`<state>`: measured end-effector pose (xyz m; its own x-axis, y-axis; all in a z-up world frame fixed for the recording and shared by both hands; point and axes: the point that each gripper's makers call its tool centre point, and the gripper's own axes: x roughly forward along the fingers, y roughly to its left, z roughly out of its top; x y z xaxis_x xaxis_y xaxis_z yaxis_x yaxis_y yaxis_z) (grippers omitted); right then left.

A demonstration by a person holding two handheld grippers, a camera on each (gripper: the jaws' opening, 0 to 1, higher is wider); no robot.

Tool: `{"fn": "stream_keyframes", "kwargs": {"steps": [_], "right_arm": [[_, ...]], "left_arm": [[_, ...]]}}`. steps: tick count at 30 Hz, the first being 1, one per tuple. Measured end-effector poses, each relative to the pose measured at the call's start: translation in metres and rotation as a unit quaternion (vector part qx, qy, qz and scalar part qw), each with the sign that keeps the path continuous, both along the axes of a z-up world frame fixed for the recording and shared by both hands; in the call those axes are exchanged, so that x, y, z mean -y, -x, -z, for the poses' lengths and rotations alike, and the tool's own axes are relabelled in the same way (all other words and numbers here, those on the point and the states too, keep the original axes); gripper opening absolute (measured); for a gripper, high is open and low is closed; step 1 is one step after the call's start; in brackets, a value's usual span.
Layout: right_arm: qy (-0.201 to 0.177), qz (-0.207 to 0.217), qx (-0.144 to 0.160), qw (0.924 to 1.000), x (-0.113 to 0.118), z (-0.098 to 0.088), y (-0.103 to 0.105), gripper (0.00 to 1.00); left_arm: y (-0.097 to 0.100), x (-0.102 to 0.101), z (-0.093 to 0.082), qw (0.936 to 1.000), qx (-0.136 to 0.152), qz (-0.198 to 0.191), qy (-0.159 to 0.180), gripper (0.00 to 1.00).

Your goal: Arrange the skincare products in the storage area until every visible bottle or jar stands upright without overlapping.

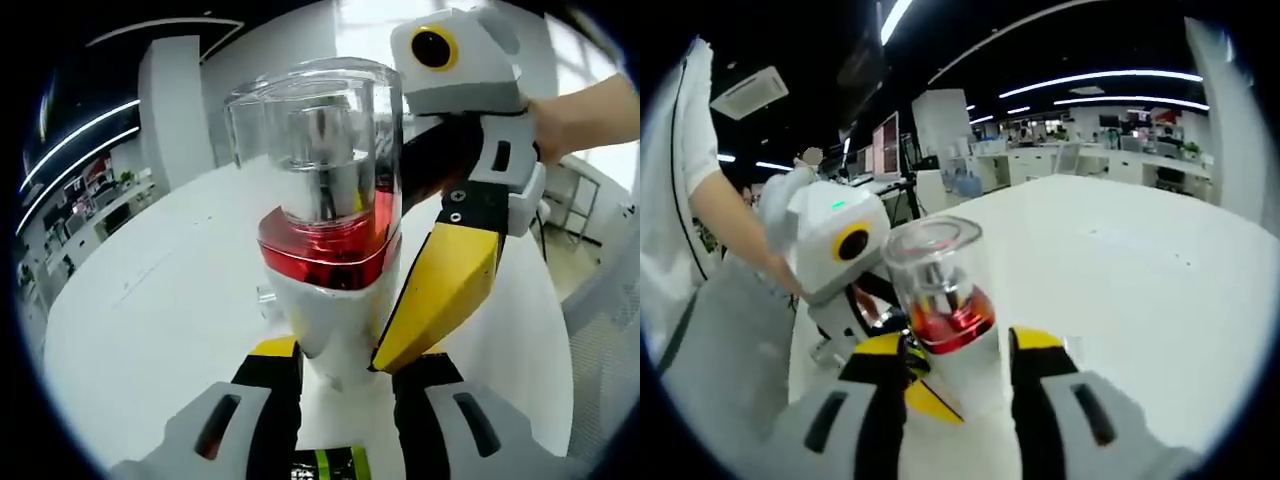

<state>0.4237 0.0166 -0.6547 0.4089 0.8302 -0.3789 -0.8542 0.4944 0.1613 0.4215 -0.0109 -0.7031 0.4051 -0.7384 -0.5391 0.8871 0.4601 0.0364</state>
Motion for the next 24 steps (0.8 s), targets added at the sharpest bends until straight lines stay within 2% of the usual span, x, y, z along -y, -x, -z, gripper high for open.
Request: {"fn": "stream_keyframes", "kwargs": {"steps": [4, 10, 13, 17, 24], "right_arm": [[-0.007, 0.009, -0.006, 0.9999, 0.001, 0.001, 0.006, 0.46], [-0.011, 0.022, -0.009, 0.9997, 0.002, 0.000, 0.017, 0.53], [-0.016, 0.033, -0.012, 0.9992, 0.003, -0.002, 0.021, 0.56], [-0.028, 0.048, -0.018, 0.9983, 0.004, -0.004, 0.028, 0.60], [-0.019, 0.066, -0.014, 0.9976, 0.006, -0.006, 0.043, 0.69]], "left_arm": [[0.003, -0.003, -0.002, 1.0000, -0.002, -0.002, 0.000, 0.38], [0.007, -0.014, -0.002, 0.9999, -0.008, -0.013, 0.000, 0.47], [0.014, -0.021, -0.003, 0.9997, -0.014, -0.018, 0.000, 0.50], [0.023, -0.031, -0.003, 0.9994, -0.025, -0.025, 0.000, 0.58], [0.036, -0.047, -0.009, 0.9981, -0.041, -0.045, 0.008, 0.67]]}}
